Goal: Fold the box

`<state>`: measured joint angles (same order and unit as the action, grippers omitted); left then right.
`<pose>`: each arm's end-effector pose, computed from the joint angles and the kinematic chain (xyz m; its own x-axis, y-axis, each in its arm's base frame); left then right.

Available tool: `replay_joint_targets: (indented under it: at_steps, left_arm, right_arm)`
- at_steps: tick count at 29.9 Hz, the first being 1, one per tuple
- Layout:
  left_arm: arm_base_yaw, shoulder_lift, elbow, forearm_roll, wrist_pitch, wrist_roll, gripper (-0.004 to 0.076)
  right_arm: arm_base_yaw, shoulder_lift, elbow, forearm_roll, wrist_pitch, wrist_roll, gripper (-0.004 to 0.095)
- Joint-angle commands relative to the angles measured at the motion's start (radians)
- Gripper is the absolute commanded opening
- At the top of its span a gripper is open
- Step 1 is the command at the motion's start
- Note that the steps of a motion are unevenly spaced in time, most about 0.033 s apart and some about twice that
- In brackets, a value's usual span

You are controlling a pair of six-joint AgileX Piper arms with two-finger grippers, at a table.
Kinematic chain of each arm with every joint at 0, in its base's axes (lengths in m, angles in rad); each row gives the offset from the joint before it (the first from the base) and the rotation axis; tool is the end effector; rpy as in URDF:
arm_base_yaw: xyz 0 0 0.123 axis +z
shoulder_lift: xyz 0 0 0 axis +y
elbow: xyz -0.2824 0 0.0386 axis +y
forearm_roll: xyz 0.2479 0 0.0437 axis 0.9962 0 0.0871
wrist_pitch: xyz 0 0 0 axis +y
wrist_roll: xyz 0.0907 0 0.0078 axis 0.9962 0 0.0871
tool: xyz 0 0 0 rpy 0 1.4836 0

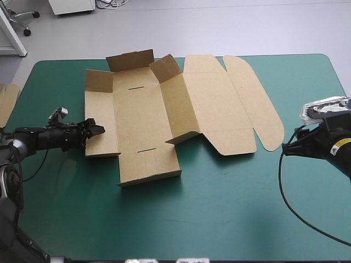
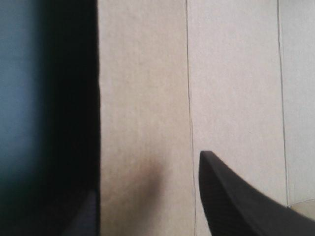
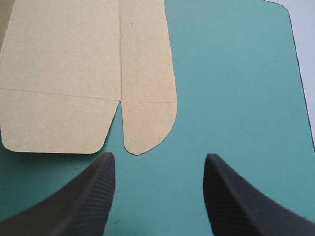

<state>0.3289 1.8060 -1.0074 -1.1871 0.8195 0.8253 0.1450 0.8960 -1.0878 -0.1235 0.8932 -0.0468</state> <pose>0.3401 0.0508 0.1821 -0.8336 -0.4475 -0.3237 -0.1200 0.7188 -0.6848 0.1625 0.0149 0.4057 -0.5547 -0.2059 -0.8062 -0.1359 0.9783 -0.1563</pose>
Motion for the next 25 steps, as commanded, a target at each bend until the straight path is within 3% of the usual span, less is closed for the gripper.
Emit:
replay_joint_targets:
  at_steps: [1, 4, 16, 21, 25]
  left_arm:
    - [-0.018, -0.016, -0.008, -0.033, 0.019, 0.027, 0.0372]
    - [-0.018, -0.016, -0.010, -0.033, 0.006, 0.031, 0.0355]
    - [-0.082, -0.016, -0.012, -0.038, -0.074, 0.064, -0.0015]
    - [-0.092, -0.016, -0.032, -0.015, -0.052, 0.105, -0.0014]
    - [-0.092, -0.018, -0.094, 0.031, 0.025, 0.107, -0.0014]
  right_arm:
    - [-0.009, -0.006, -0.036, -0.017, -0.052, -0.001, 0.0512]
    - [-0.009, -0.006, -0.036, -0.017, -0.052, -0.001, 0.0512]
    - [-0.009, -0.006, -0.036, -0.017, -0.050, -0.001, 0.0512]
    - [-0.009, -0.006, -0.036, -0.019, -0.050, -0.001, 0.0512]
    - [-0.009, -0.006, -0.036, -0.021, -0.050, -0.001, 0.0512]
